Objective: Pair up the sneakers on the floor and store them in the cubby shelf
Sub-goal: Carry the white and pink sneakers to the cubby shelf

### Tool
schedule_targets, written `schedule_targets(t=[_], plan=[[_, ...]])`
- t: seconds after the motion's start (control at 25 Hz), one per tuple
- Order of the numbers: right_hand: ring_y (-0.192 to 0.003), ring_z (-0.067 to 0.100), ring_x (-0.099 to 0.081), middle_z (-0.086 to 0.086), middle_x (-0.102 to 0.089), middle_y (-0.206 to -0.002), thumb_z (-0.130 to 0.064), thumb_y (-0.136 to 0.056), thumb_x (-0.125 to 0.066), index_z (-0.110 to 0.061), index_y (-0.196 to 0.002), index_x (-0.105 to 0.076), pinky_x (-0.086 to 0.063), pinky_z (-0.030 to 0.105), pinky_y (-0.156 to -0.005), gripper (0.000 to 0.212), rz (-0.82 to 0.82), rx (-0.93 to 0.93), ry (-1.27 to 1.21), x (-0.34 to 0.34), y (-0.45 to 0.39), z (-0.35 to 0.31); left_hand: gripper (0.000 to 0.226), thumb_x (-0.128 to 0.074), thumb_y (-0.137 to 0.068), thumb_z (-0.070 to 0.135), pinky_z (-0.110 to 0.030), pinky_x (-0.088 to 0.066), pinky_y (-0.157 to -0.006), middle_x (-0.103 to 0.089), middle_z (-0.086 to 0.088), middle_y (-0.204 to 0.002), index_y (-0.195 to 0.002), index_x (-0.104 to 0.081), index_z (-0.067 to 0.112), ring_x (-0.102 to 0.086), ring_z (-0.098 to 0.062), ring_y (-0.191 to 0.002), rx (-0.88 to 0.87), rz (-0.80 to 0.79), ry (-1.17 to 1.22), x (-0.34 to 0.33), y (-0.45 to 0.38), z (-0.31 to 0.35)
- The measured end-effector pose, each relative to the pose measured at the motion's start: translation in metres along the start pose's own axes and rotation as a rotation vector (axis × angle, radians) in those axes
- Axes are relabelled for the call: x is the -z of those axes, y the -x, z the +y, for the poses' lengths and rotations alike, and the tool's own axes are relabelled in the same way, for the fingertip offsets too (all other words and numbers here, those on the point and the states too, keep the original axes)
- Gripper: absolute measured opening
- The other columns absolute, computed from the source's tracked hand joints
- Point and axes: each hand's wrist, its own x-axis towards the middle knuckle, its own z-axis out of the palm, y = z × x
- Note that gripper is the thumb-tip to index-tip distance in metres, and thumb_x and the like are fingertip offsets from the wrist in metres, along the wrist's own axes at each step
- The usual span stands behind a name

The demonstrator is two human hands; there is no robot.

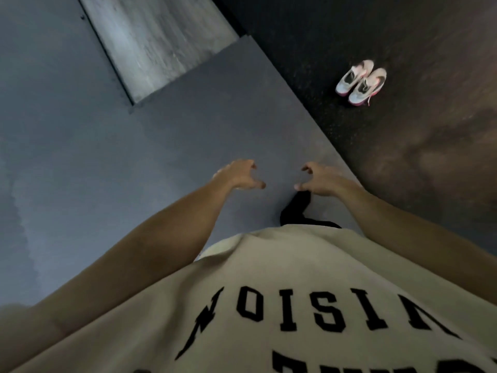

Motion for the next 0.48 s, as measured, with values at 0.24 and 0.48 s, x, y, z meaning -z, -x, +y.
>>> schedule_targets(t=[0.24, 0.48], plan=[[-0.131, 0.03, -0.045, 0.007, -0.046, -0.145, -0.053, -0.08, -0.068, -0.023, -0.141, -0.041, -0.035, 0.044, -0.105, 0.073, -0.052, 0.043, 0.1, 0.124, -0.088, -0.024, 0.083, -0.071, -0.067, 0.064, -0.044, -0.044, -0.101, -0.049, -0.005, -0.139, -0.137, -0.047, 0.025, -0.05, -0.027, -0.124, 0.041, -0.009, 0.025, 0.099, -0.1, 0.03], [-0.131, 0.029, -0.044, 0.005, -0.046, -0.143, -0.052, -0.078, -0.068, -0.024, -0.139, -0.041, -0.031, 0.052, -0.111, 0.073, -0.03, -0.032, -0.038, 0.218, -0.193, -0.048, 0.077, -0.071, -0.07, 0.063, -0.045, -0.042, -0.102, -0.049, -0.006, -0.138, -0.134, -0.049, 0.024, -0.049, -0.027, -0.125, -0.069, -0.044, -0.088, 0.209, -0.227, 0.054]])
